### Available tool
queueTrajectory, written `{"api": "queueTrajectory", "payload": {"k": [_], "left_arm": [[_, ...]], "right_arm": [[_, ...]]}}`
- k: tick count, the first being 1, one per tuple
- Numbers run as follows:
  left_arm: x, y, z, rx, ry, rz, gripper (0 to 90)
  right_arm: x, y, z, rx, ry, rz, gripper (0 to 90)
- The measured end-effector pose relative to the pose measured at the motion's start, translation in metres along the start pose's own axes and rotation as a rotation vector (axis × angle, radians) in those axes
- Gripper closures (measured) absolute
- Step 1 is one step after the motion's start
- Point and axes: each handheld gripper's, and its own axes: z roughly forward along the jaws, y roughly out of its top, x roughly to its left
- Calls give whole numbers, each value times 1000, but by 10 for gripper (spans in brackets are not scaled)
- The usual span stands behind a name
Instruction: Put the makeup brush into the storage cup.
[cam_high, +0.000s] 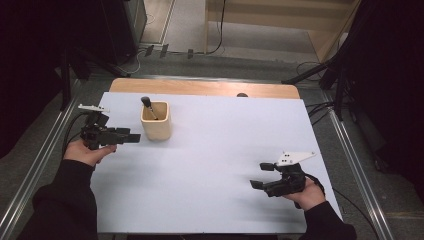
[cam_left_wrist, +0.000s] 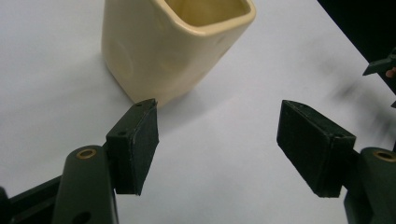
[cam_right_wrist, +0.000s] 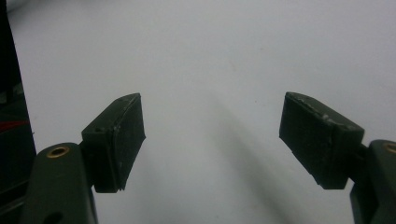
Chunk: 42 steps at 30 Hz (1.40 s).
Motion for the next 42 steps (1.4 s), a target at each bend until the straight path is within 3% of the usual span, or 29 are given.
{"api": "queueTrajectory", "payload": {"k": [7,19,32,42], "left_arm": [[-2,-14,4,4,-32,-5,299],[-8,-32,10,31,-31,10,299],[-26,-43,17,57,-24,84,290],[-35,-53,18,68,-34,116,280]], "right_arm": [[0,0,0,0,0,0,230],[0,0,0,1,0,-3,230],[-1,-1,0,2,5,-4,230],[-2,-1,0,1,5,-4,230]]}}
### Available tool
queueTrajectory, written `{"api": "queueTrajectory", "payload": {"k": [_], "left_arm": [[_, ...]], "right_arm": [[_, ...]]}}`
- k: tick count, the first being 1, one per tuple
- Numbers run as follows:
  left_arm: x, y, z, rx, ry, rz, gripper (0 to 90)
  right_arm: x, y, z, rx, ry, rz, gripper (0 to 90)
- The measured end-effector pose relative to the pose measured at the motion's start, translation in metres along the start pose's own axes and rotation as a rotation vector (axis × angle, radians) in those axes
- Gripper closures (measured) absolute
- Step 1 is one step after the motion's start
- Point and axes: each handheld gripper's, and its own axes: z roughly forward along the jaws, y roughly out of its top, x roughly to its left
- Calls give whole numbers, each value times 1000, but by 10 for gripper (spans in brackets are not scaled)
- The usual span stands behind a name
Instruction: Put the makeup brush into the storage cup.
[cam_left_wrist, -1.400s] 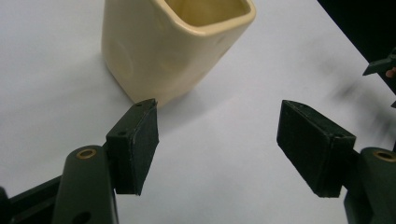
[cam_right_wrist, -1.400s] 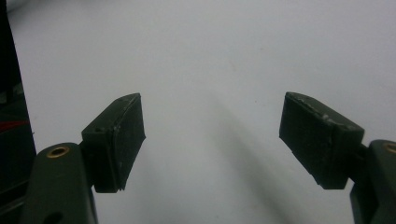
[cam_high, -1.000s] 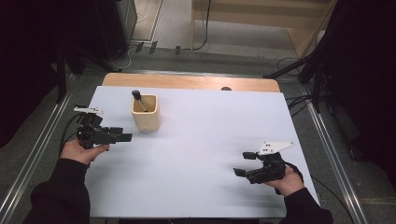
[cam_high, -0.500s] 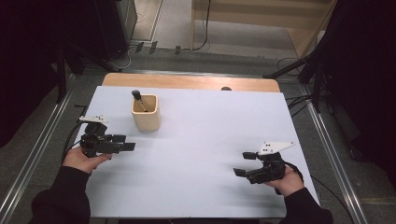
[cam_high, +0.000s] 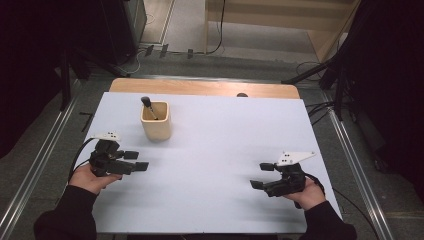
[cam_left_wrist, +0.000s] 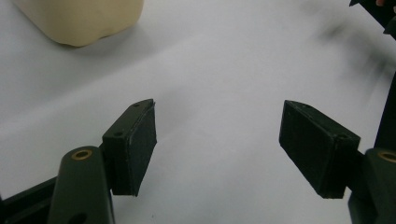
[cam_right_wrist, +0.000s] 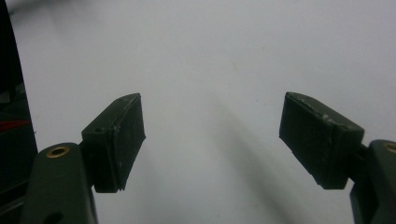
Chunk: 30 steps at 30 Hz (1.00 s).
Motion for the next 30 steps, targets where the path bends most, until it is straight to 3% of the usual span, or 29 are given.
{"api": "queueTrajectory", "payload": {"k": [5,11,17,30], "left_arm": [[-3,-6,1,7,24,28,279],[-7,-12,1,22,12,44,279],[-11,-19,4,55,25,68,279],[-14,-23,7,62,18,78,278]], "right_arm": [[0,0,0,-1,1,-1,230],[0,0,0,-1,2,5,230],[-1,0,0,-3,0,7,230],[-2,1,0,-8,1,15,230]]}}
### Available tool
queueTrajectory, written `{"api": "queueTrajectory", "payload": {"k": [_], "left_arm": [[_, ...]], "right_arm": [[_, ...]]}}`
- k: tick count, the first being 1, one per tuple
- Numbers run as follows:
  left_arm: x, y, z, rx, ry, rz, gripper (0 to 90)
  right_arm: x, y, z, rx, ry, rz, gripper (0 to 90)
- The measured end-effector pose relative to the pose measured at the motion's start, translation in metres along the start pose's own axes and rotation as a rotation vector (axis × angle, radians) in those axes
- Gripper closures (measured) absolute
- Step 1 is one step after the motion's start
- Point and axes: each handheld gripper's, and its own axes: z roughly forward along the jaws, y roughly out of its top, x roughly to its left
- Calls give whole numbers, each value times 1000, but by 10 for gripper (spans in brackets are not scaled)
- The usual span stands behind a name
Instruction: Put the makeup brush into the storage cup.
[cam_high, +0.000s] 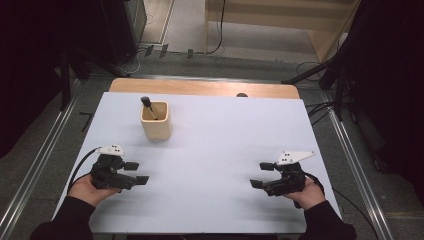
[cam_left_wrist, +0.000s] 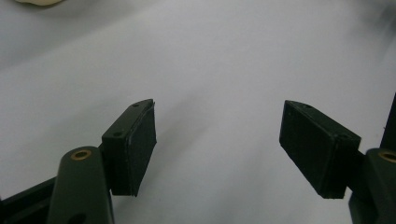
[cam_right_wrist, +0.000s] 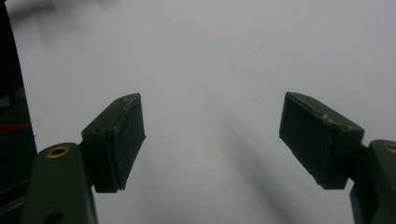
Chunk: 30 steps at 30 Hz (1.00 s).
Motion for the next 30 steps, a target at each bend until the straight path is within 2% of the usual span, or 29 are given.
{"api": "queueTrajectory", "payload": {"k": [30], "left_arm": [[0,-2,4,27,-2,18,273]], "right_arm": [[0,1,0,2,3,-1,230]]}}
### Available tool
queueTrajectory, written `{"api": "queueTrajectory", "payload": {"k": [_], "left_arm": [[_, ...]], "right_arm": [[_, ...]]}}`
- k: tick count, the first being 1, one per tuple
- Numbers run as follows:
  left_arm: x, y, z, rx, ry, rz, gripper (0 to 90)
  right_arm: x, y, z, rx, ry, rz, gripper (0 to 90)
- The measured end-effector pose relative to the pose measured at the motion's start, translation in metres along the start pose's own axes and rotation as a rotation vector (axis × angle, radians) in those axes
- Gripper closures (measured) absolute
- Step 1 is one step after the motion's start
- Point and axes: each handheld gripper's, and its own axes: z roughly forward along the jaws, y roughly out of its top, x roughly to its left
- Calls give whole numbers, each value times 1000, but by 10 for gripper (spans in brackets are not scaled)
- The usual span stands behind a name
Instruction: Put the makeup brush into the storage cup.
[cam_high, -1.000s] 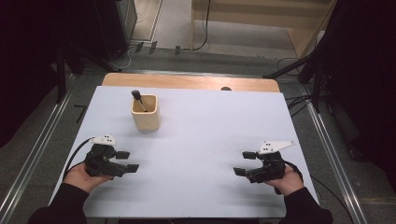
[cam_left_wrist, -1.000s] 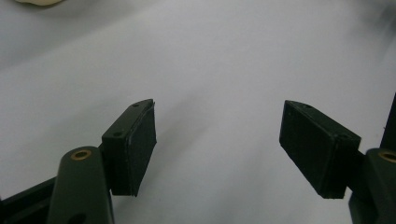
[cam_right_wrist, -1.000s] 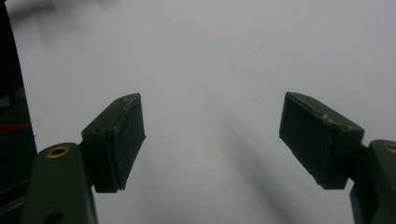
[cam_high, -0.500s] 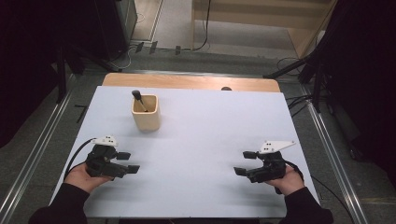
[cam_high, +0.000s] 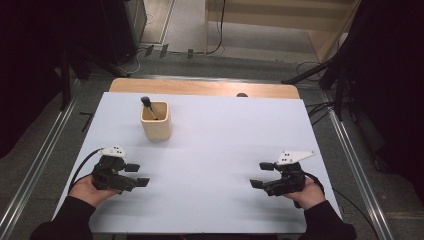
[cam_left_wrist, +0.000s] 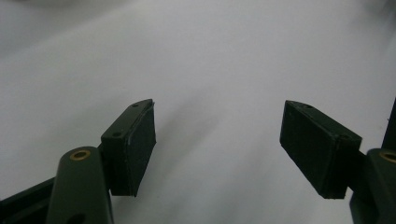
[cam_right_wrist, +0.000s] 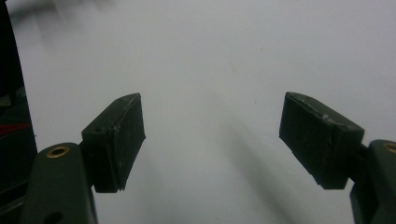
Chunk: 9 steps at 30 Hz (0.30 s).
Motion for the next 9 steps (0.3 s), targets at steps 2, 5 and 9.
{"api": "queueTrajectory", "payload": {"k": [2,5,9], "left_arm": [[0,0,0,2,0,-1,272],[1,-1,1,4,4,-1,269],[0,-1,2,9,9,11,261]], "right_arm": [[0,0,0,-2,1,-2,230],[0,0,0,0,3,-5,230],[0,0,0,2,3,-5,230]]}}
